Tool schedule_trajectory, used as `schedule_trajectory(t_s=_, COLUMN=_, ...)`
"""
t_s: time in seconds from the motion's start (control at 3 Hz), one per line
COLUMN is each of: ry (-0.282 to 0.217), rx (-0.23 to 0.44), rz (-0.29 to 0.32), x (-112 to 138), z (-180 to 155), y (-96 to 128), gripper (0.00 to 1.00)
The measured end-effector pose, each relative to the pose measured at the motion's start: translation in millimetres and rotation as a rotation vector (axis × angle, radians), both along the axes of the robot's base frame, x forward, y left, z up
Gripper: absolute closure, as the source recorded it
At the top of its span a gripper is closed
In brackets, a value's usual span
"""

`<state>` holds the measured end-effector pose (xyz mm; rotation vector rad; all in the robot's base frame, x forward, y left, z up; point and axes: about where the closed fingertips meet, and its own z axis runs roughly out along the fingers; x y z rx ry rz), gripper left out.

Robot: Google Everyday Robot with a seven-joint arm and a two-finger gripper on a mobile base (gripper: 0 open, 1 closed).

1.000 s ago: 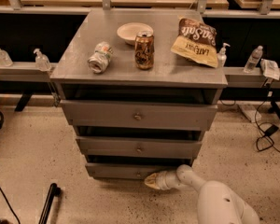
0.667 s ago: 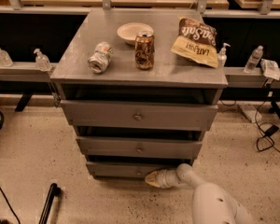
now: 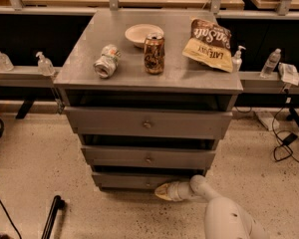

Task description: Close bottom drawer

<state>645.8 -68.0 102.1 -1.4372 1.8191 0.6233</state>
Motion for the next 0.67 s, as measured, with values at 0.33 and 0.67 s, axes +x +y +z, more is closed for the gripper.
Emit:
schedule_trajectory(t_s=0.33, ry=0.052, rx=0.116, rz=0.069, x=-41, z=-11, y=-13, gripper=1.00)
schedule_trajectory(t_s=0.67, ry=0.098, rx=0.201, rz=0.095, x=-69, z=-15, y=-27, gripper=1.00)
